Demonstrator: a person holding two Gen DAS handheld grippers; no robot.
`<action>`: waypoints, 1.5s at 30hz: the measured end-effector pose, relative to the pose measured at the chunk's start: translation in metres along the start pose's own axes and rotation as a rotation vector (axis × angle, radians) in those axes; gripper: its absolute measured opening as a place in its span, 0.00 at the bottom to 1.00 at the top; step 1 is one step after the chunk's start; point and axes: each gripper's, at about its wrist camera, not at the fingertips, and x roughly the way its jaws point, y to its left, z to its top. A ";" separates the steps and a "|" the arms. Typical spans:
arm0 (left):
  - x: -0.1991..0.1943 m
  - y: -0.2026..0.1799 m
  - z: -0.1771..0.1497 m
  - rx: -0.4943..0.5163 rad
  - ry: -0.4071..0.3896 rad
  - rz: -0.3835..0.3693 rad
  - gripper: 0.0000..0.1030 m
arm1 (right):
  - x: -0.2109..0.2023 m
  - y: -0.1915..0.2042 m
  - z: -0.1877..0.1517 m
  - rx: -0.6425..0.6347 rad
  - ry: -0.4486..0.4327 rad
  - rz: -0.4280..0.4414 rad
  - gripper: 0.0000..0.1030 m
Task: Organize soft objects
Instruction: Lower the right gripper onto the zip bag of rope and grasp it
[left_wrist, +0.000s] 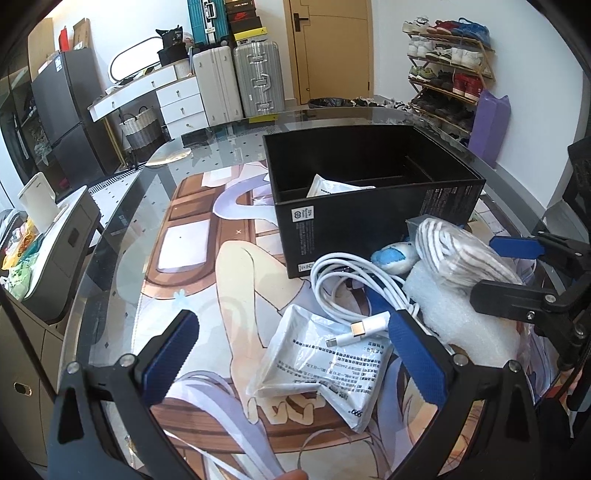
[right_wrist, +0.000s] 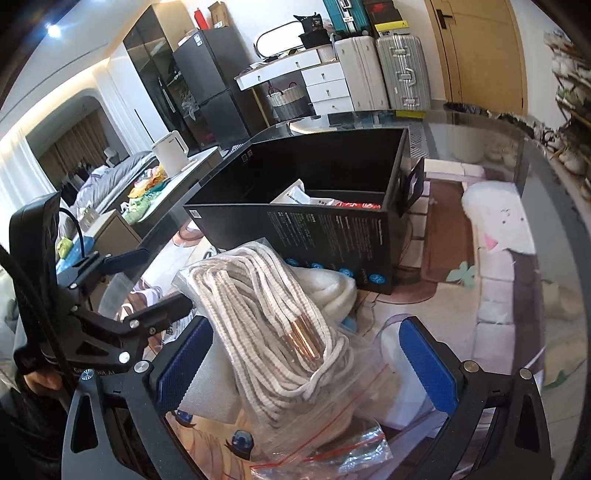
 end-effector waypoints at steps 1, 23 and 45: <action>0.000 0.000 0.000 0.004 0.000 -0.003 1.00 | 0.001 -0.001 0.000 0.011 0.002 0.010 0.99; -0.001 -0.001 -0.001 0.005 -0.003 -0.005 1.00 | -0.007 0.001 -0.001 0.062 -0.039 0.169 0.89; -0.002 -0.001 0.000 0.003 -0.003 -0.009 1.00 | -0.020 0.017 -0.003 -0.019 -0.104 0.168 0.39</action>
